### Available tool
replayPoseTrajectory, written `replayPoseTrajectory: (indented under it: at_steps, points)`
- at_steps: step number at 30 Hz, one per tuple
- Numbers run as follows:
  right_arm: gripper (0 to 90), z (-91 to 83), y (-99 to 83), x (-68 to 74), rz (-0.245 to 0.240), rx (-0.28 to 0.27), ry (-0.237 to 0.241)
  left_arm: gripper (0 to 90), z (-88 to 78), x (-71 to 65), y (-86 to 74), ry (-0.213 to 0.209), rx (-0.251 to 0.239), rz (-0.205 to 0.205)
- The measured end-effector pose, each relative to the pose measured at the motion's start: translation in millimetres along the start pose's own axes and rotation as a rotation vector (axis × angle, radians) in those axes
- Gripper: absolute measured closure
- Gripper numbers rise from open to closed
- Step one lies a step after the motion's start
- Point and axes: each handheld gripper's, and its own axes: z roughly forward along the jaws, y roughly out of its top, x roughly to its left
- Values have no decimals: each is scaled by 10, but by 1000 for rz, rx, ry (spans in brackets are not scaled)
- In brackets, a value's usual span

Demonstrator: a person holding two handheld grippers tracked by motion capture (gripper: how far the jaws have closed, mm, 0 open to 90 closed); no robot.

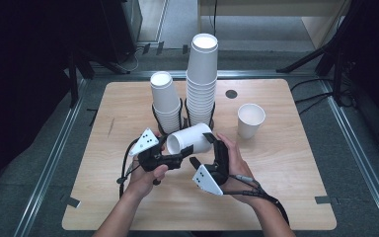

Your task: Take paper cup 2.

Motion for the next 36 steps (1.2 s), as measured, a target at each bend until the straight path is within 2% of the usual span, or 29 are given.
replayPoseTrajectory:
  at_steps: [5, 8, 14, 18, 22, 28, 33, 36]
  points:
    - [0, -98, -10, -53, 35, 7, -15, 240, 14, 4, -17, 11, 0, 2]
    - [0, -169, -16, -83, 76, 11, -28, 240, 20, 0, -27, 20, 1, 22]
    - [0, -322, -38, -148, 238, 32, -64, 240, 34, -6, -42, 23, 1, 24]
    - [0, -407, -61, -175, 321, 44, -103, 240, 44, -10, -54, 22, 0, 17]
    - [0, -466, -79, -186, 375, 58, -124, 240, 53, -18, -58, 25, -4, 25]
    - [2, -504, -82, -193, 476, 88, -137, 240, 70, -24, -79, 24, -15, 17]
    - [5, -509, -80, -188, 619, 79, -137, 240, 75, -25, -91, 28, -10, 29]
    - [9, -506, -67, -195, 687, 73, -140, 240, 77, -33, -98, 39, -21, 44]
